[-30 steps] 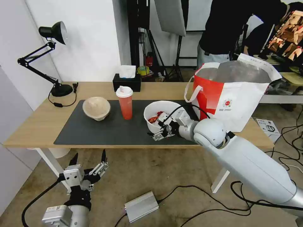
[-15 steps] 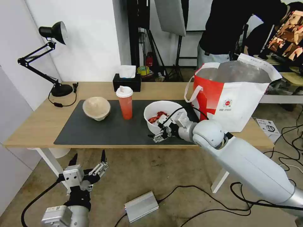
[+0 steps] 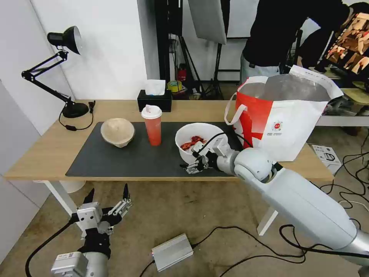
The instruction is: Pick up the trash from the table and place it into the takeout bag.
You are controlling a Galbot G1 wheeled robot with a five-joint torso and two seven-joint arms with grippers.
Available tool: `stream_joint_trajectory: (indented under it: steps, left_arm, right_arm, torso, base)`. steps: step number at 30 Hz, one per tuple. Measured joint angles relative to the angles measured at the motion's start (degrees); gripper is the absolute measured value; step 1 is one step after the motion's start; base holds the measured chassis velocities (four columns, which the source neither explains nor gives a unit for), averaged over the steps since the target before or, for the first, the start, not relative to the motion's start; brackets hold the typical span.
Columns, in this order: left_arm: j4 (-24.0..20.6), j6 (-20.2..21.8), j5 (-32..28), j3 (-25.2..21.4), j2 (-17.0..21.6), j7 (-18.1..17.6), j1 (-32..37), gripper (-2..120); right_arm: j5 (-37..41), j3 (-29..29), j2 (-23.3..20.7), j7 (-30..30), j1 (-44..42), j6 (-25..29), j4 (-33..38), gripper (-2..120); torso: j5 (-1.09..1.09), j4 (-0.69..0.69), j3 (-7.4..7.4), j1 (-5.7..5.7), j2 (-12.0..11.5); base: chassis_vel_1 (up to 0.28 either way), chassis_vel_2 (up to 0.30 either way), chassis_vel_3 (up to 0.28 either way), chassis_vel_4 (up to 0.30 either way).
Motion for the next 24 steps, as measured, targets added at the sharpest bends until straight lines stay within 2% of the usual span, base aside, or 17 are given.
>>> stream_joint_trajectory:
  steps: [1,4,6,9,11,14,15,18,24]
  left_arm:
    - [0.0,0.0,0.0,0.0,0.0,0.0,0.0,100]
    - [0.0,0.0,0.1,0.0,0.0,-0.1,0.1,100]
    - [0.0,0.0,0.1,0.0,0.0,-0.1,0.1,100]
    - [0.0,-0.1,0.1,0.1,0.0,-0.3,0.0,100]
    - [0.0,-0.1,0.1,0.1,0.0,-0.3,0.0,100]
    - [0.0,-0.3,0.2,0.1,0.0,-0.3,0.0,100]
    - [0.0,-0.3,0.2,0.1,0.0,-0.3,0.0,100]
    - [0.0,-0.9,0.2,0.2,0.0,-0.4,0.1,100]
    - [0.0,-1.3,0.4,0.2,0.0,-0.4,0.0,100]
  right_arm:
    - [0.0,0.0,0.0,0.0,0.0,0.0,0.0,64]
    - [0.2,0.0,0.2,0.2,-0.3,0.0,-0.1,49]
    - [0.2,0.0,0.2,0.3,-0.4,0.0,-0.1,45]
    - [0.3,0.0,0.4,0.5,-0.6,0.0,-0.1,30]
    - [0.3,0.0,0.4,0.6,-0.6,0.0,0.0,28]
    - [0.6,-0.1,0.4,1.0,-0.7,0.0,0.4,11]
    - [0.6,-0.1,0.4,1.0,-0.7,0.0,0.4,11]
    - [0.8,-0.1,0.3,1.4,-0.7,0.0,0.6,0]
    - [1.1,-0.3,0.2,1.9,-0.9,0.1,1.1,0]
  torso:
    - [0.0,0.0,0.0,0.0,0.0]
    - [0.0,0.0,0.0,0.0,0.0]
    - [0.0,0.0,0.0,0.0,0.0]
    - [0.0,0.0,0.0,0.0,0.0]
    - [0.0,0.0,0.0,0.0,0.0]
    - [0.0,0.0,0.0,0.0,0.0]
    - [0.0,0.0,0.0,0.0,0.0]
    - [0.0,0.0,0.0,0.0,0.0]
    - [0.0,0.0,0.0,0.0,0.0]
  base:
    - [0.0,0.0,0.0,0.0]
    - [0.0,0.0,0.0,0.0]
    - [0.0,0.0,0.0,0.0]
    - [0.0,0.0,0.0,0.0]
    - [0.0,0.0,0.0,0.0]
    - [0.0,0.0,0.0,0.0]
    - [0.0,0.0,0.0,0.0]
    - [0.0,0.0,0.0,0.0]
    - [0.0,0.0,0.0,0.0]
